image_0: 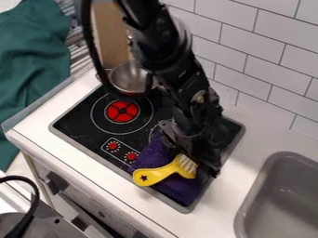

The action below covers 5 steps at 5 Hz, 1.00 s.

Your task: Move the yellow brush to the left side of the purple towel

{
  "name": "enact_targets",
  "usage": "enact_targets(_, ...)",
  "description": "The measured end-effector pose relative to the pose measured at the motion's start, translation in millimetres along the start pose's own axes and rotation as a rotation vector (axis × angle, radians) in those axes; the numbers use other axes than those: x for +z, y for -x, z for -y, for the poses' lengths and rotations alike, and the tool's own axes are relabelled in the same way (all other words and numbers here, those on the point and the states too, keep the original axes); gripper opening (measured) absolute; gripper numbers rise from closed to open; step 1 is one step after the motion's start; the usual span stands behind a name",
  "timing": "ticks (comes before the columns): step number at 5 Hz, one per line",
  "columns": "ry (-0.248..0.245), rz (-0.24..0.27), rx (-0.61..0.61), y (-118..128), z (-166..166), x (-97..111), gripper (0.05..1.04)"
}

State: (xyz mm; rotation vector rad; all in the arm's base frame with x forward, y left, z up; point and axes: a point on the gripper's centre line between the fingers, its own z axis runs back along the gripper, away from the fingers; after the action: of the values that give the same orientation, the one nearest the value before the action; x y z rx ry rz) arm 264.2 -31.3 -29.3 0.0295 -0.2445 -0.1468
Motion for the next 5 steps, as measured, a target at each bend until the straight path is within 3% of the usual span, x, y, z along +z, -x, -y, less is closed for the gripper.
enact_targets(1,0.0,-0.004,0.011,0.4,-3.3,-2.4,0.948)
enact_targets(2,0.002,0.0,0.003,-0.4,-2.6,-3.6,0.751)
enact_targets(3,-0.003,0.012,0.011,-0.6,-3.7,0.8,0.747)
enact_targets(5,-0.038,0.138,0.043,-4.8,-10.2,53.6,0.746)
